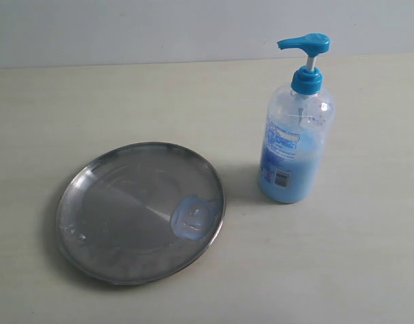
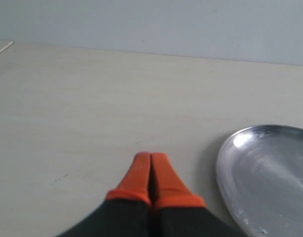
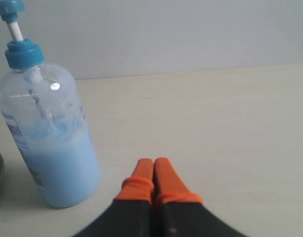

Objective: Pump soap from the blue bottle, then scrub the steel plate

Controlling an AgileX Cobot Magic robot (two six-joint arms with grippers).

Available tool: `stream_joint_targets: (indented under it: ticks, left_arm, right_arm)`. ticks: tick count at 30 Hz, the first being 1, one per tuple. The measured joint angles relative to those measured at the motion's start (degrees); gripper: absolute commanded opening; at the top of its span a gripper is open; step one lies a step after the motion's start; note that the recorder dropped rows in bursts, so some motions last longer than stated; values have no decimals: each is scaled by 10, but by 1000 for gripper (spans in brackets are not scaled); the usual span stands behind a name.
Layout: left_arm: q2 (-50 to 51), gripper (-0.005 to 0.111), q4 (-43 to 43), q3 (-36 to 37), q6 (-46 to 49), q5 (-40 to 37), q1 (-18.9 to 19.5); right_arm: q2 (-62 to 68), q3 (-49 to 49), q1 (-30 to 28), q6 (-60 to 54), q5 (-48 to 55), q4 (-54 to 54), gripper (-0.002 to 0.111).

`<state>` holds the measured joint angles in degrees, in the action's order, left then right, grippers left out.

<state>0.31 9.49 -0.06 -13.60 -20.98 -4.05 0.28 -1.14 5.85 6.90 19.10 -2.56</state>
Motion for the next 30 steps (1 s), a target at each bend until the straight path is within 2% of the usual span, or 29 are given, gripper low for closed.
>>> stream_joint_targets:
  ticks: [30]
  left_arm:
    - [0, 1, 0, 0, 0, 0, 0]
  right_arm:
    - [0, 8, 0, 2, -19, -19, 0]
